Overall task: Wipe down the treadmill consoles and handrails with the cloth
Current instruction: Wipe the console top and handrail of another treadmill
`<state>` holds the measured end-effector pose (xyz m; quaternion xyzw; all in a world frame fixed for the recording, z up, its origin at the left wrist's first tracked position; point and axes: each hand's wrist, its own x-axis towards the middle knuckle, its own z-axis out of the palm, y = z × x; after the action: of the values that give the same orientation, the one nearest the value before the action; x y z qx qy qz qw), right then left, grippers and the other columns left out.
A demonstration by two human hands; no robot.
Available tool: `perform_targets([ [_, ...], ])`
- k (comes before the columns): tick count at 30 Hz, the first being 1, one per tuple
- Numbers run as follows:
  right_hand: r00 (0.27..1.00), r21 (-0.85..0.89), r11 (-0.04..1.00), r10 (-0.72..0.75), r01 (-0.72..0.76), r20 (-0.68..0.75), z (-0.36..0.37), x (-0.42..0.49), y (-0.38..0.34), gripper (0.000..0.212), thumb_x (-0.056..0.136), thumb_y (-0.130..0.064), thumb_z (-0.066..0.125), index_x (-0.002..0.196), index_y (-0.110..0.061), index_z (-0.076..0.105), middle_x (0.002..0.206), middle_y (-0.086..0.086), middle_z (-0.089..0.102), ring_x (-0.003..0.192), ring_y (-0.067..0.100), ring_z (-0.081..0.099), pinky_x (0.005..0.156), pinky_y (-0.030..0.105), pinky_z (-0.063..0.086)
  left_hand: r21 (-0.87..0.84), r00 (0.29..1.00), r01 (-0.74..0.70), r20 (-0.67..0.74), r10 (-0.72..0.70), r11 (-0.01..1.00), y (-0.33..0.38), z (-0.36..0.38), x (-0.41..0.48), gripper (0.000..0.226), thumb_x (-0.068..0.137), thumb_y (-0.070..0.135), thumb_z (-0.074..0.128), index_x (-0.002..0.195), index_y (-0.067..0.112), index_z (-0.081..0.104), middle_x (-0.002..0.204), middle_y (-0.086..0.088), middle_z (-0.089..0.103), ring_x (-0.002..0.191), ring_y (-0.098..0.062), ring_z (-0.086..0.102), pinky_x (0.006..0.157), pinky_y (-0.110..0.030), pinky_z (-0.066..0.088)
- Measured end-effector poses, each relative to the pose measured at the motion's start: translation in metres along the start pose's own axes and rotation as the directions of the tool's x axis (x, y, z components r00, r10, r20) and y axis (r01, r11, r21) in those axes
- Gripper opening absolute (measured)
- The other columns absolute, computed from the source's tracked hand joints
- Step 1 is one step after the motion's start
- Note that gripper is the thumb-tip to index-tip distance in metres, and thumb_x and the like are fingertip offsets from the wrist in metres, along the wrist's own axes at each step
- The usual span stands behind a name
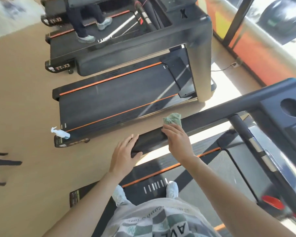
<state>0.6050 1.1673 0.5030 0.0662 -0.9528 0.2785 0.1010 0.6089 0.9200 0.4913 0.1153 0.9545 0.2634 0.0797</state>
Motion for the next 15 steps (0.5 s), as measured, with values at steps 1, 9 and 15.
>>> perform_targets([
  [1, 0.999, 0.029, 0.999, -0.028, 0.028, 0.029, 0.008, 0.0, -0.017, 0.04, 0.076, 0.014, 0.07, 0.11, -0.007, 0.075, 0.12, 0.006, 0.072, 0.115, 0.028, 0.064, 0.097, 0.042, 0.055, -0.047, 1.0, -0.007, -0.01, 0.007, 0.999, -0.004, -0.003, 0.0, 0.067, 0.083, 0.033, 0.08, 0.145, 0.025, 0.055, 0.147, 0.004, 0.055, 0.132, -0.016, 0.051, 0.111, -0.03, 0.041],
  [9, 0.993, 0.115, 0.991, -0.073, 0.062, 0.092, 0.034, 0.002, -0.067, 0.038, 0.084, 0.01, 0.065, 0.112, -0.013, 0.075, 0.123, -0.004, 0.071, 0.112, 0.022, 0.066, 0.091, 0.037, 0.057, -0.315, 0.992, 0.087, 0.116, -0.052, 0.945, -0.057, -0.052, 0.002, 0.031, 0.085, 0.016, 0.078, 0.114, 0.026, 0.076, 0.11, 0.015, 0.074, 0.096, -0.006, 0.069, 0.093, -0.031, 0.056],
  [15, 0.988, -0.01, 0.991, 0.129, -0.131, -0.081, 0.044, 0.006, -0.085, 0.024, 0.089, 0.001, 0.067, 0.107, -0.011, 0.077, 0.117, 0.0, 0.074, 0.115, 0.019, 0.066, 0.095, 0.042, 0.057, -0.321, 0.979, 0.17, 0.167, -0.121, 0.932, -0.101, -0.088, -0.005, 0.025, 0.092, 0.032, 0.072, 0.117, 0.034, 0.074, 0.102, 0.024, 0.069, 0.097, 0.0, 0.066, 0.091, -0.025, 0.057],
])
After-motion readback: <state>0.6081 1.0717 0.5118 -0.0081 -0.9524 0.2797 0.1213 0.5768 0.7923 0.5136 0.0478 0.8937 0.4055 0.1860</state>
